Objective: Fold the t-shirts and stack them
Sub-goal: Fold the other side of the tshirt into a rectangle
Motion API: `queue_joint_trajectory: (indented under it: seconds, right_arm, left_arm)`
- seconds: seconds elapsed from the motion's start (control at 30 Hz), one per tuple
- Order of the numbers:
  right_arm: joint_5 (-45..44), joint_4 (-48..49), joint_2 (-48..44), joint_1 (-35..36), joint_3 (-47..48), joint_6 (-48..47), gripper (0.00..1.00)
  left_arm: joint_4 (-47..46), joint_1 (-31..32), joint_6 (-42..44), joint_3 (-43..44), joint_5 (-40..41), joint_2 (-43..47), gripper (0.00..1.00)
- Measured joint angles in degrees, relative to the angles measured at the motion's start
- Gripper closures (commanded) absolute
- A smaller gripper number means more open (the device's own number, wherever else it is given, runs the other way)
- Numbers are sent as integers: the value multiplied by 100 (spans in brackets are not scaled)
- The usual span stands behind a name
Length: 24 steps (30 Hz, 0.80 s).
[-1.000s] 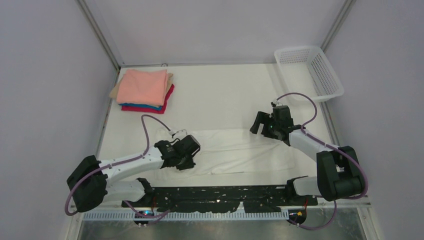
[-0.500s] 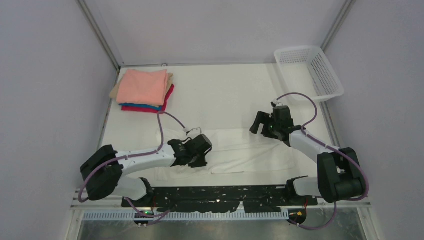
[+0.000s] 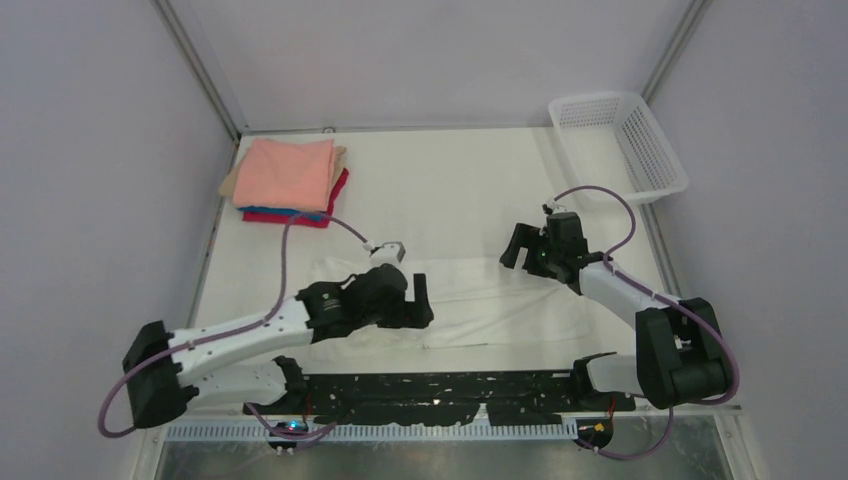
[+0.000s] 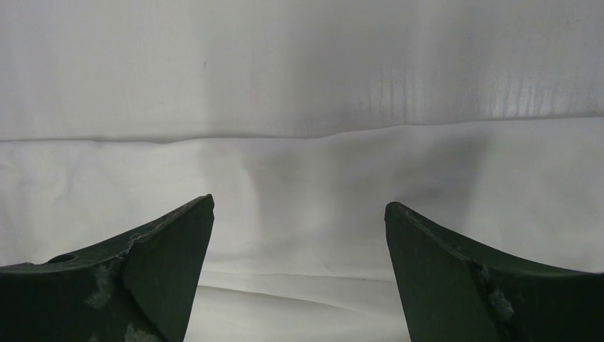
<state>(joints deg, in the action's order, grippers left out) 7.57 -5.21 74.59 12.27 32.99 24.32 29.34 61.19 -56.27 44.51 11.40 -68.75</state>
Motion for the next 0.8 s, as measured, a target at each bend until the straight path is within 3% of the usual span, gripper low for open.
queue_joint_trajectory:
  seconds: [0.13, 0.27, 0.37, 0.57, 0.8]
  right_arm:
    - [-4, 0, 0, 0, -2, -2, 5]
    - [-13, -4, -35, 0, -2, -2, 5]
    - [-20, -2, -76, 0, -4, -2, 5]
    - [-46, -13, -85, 0, -17, -9, 5]
    - [-92, -42, -85, 0, -20, -22, 5]
  left_arm:
    - [68, -22, 286, -264, 634, 1766, 0]
    - [-66, -817, 450, -737, 831, 2531, 0]
    - [-188, -1300, 581, -1121, 743, 2170, 0]
    - [-105, -1349, 693, -1152, 219, 868, 0]
    - [-354, -1314, 717, -1655, -509, 831, 0]
